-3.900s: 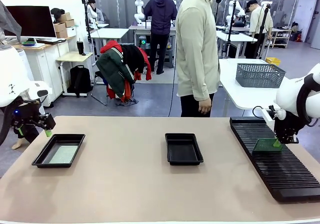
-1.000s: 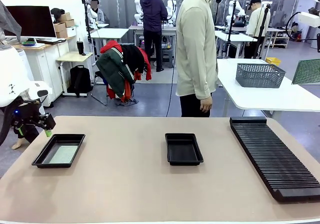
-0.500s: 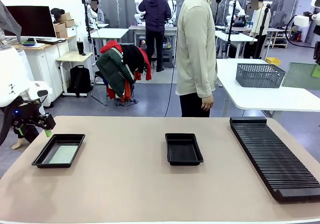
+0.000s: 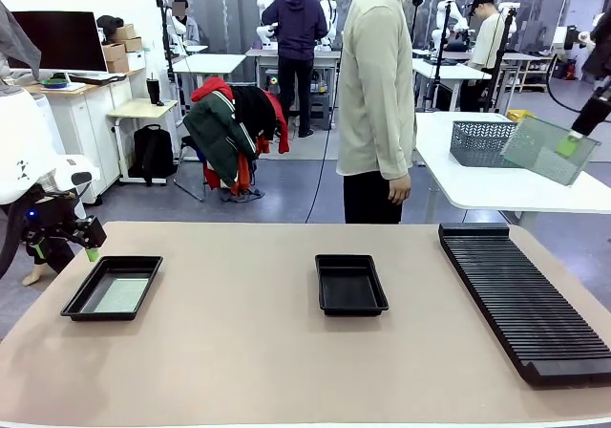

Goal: Inspect and transfer BCBs to ESD trays.
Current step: Pick up the Blank PCB from the PCB Rack and place it in the right ESD tray.

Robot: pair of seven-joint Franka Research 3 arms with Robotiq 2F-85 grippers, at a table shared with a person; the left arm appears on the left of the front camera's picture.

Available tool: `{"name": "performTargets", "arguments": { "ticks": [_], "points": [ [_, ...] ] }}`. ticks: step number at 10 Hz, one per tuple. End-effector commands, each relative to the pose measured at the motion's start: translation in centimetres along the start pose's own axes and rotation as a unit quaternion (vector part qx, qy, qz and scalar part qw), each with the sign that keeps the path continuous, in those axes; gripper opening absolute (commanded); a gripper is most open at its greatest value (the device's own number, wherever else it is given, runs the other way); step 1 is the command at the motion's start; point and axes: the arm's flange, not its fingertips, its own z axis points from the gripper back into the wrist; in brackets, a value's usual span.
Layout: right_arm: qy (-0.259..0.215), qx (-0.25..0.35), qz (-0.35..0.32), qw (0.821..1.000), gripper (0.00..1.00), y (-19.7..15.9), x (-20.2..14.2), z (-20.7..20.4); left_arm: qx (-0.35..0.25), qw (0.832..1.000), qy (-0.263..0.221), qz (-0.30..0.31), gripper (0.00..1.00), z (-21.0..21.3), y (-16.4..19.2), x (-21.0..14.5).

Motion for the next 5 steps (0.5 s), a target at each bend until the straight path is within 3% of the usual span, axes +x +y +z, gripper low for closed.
{"name": "performTargets", "arguments": {
  "ticks": [1,5],
  "points": [
    [-0.059,0.041,-0.086,0.994,0.03,0.4,0.4,-2.9,0.001,1.0,-0.004,0.001,1.0,-0.1,0.1,0.0],
    [-0.133,0.131,-0.208,0.96,0.03,1.4,0.6,-10.4,0.001,1.0,-0.004,0.001,1.0,-0.1,0.1,0.0]
  ]
}}
